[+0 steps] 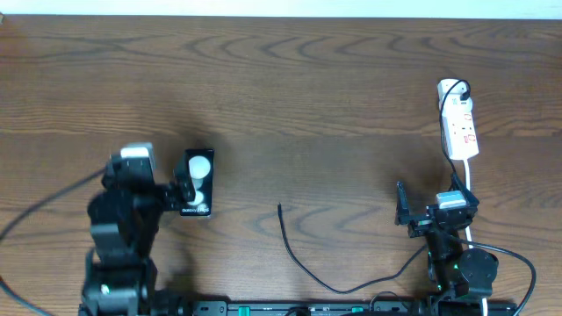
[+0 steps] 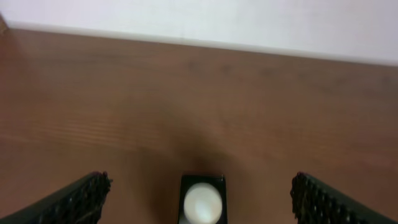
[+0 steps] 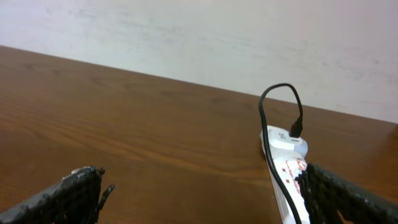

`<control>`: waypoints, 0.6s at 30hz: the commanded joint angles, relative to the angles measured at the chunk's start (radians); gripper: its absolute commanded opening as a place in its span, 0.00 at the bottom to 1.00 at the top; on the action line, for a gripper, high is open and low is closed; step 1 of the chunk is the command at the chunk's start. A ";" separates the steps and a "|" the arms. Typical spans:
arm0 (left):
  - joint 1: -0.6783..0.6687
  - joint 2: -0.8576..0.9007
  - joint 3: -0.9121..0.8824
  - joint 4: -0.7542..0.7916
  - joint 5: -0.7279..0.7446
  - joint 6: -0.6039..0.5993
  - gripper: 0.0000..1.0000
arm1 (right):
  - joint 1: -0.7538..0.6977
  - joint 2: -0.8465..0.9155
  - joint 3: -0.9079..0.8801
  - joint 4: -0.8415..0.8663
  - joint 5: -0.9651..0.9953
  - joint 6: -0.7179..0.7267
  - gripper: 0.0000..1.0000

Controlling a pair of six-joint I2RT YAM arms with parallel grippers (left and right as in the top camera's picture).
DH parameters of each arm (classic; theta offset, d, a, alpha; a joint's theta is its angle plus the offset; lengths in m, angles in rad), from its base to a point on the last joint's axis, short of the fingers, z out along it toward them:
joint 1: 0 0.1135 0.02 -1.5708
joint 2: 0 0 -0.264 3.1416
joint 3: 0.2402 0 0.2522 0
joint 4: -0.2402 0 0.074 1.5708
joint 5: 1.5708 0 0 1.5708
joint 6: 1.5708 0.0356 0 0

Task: Plug charger to phone and switch on socket
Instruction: 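Move the left gripper over the flip phone and lower onto it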

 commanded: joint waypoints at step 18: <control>-0.004 0.845 0.877 -0.771 0.016 -0.024 0.95 | 0.001 -0.008 -0.001 -0.005 0.003 0.014 0.99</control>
